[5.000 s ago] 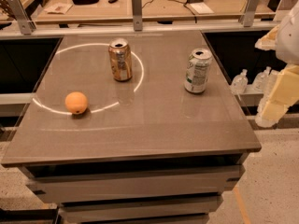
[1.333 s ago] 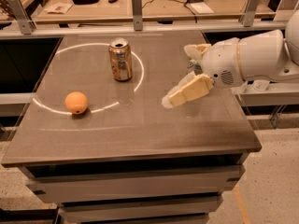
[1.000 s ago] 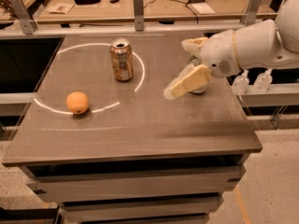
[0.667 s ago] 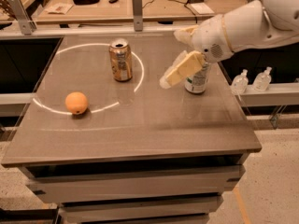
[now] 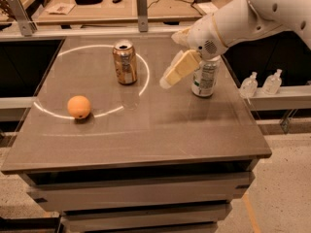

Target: Knock orange can over

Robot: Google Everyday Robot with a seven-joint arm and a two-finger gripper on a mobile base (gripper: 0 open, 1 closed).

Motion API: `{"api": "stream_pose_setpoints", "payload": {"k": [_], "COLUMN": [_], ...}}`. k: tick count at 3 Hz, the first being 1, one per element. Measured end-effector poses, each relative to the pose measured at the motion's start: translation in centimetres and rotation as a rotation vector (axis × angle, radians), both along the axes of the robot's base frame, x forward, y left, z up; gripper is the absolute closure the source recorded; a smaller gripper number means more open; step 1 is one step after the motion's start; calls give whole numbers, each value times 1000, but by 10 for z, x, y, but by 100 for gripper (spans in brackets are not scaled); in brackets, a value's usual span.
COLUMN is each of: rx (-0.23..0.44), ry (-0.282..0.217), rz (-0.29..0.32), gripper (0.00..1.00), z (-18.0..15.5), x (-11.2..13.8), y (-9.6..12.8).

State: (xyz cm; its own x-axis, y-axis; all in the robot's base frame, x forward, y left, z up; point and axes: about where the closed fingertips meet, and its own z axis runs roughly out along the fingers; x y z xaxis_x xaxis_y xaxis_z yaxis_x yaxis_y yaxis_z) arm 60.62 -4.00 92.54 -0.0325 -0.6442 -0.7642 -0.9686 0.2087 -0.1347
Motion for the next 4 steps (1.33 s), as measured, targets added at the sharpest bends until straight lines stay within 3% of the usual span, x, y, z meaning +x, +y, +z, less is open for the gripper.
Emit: {"api": "stream_pose_setpoints", "payload": {"k": [3, 4], "rx": [-109, -97], "ry": [33, 46], "rz": [-13, -28], "gripper": [0, 0], "z": [-56, -67], "x": [27, 36], "y": [37, 52]}}
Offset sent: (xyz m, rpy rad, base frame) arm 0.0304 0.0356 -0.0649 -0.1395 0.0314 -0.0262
